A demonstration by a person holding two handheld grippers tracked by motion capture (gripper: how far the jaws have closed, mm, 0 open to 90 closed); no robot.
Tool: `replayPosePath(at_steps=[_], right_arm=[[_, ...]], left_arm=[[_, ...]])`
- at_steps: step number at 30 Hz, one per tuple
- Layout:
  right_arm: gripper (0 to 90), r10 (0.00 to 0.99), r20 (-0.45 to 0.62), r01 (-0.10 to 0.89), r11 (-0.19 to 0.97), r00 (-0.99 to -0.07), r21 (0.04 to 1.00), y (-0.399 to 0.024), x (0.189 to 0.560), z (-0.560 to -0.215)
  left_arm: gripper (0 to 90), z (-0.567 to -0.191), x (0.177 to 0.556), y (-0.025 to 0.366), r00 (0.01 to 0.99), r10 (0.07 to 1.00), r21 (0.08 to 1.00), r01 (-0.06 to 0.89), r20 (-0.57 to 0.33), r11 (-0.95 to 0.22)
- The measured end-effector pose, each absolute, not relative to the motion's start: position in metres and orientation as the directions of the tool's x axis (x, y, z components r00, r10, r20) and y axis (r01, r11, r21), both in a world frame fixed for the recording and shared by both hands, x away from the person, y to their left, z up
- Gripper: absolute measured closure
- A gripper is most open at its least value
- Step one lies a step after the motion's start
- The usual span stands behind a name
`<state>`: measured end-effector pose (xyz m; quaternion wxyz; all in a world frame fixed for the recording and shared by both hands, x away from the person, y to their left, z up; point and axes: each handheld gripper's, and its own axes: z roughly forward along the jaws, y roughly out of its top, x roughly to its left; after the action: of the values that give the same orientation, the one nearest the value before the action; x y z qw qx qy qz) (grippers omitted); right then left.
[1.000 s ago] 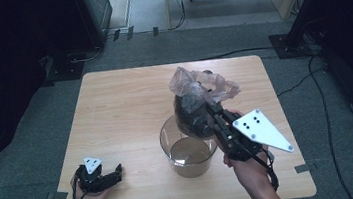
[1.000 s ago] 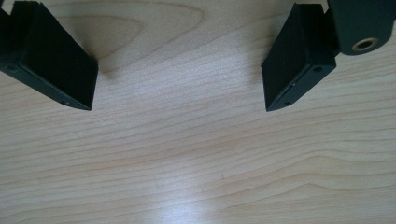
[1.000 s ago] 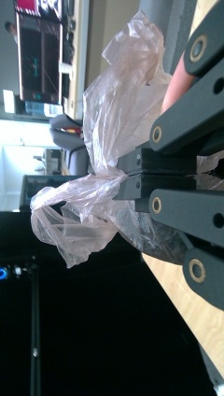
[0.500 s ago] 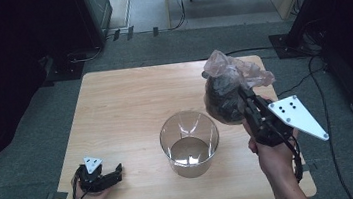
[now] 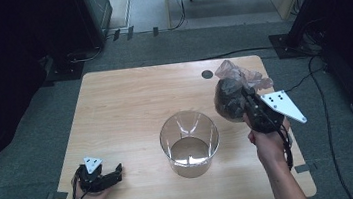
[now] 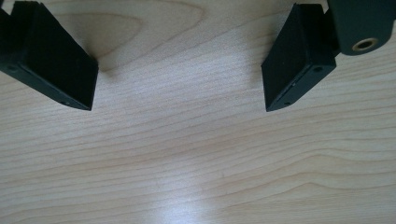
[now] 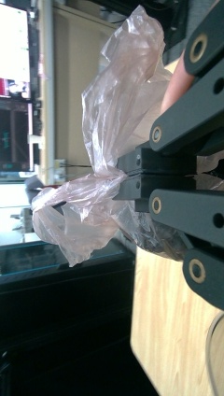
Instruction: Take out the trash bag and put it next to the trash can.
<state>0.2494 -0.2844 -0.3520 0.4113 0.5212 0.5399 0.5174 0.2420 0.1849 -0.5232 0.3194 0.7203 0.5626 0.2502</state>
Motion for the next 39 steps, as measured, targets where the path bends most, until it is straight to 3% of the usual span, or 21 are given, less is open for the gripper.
replayPosePath(at_steps=[9,25,27,29,30,31,33,35,36,37,39], right_arm=[[90.0,0.978,0.120,0.203,-0.084,-0.171,0.976,-0.279,0.295,-0.398],[89.0,0.944,0.140,0.282,-0.053,-0.298,0.958,-0.273,0.303,-0.434],[85.0,0.939,0.151,0.290,-0.058,-0.309,0.955,-0.275,0.301,-0.437],[74.7,0.927,0.167,0.302,-0.063,-0.334,0.951,-0.278,0.300,-0.439],[74.7,0.927,0.167,0.302,-0.063,-0.334,0.951,-0.278,0.300,-0.439],[68.2,0.920,0.169,0.314,-0.054,-0.354,0.948,-0.279,0.298,-0.440],[65.1,0.919,0.159,0.313,-0.041,-0.361,0.949,-0.279,0.297,-0.441],[52.4,0.916,0.143,0.320,-0.018,-0.374,0.947,-0.280,0.293,-0.442],[52.4,0.916,0.143,0.320,-0.018,-0.374,0.947,-0.280,0.293,-0.442],[44.1,0.917,0.132,0.319,-0.005,-0.376,0.948,-0.281,0.290,-0.443],[36.2,0.918,0.133,0.319,-0.008,-0.372,0.948,-0.283,0.287,-0.443]], left_arm=[[10.3,-0.523,0.242,0.185,0.242,0.970,0.742,0.650,0.002,-0.163],[10.3,-0.523,0.242,0.185,0.242,0.970,0.742,0.650,0.001,-0.163],[10.3,-0.523,0.242,0.185,0.242,0.970,0.742,0.650,0.001,-0.163],[10.3,-0.523,0.242,0.185,0.242,0.970,0.742,0.650,0.001,-0.163],[10.3,-0.523,0.242,0.185,0.242,0.970,0.742,0.650,0.001,-0.163],[10.3,-0.523,0.242,0.185,0.242,0.970,0.742,0.650,0.001,-0.163],[10.3,-0.523,0.242,0.185,0.242,0.970,0.742,0.650,0.001,-0.163],[10.3,-0.523,0.242,0.185,0.242,0.970,0.742,0.650,0.001,-0.163],[10.3,-0.523,0.242,0.185,0.242,0.970,0.742,0.650,0.001,-0.163],[10.3,-0.523,0.242,0.185,0.242,0.970,0.742,0.650,0.001,-0.163],[10.3,-0.523,0.242,0.185,0.242,0.970,0.742,0.650,0.001,-0.163]])
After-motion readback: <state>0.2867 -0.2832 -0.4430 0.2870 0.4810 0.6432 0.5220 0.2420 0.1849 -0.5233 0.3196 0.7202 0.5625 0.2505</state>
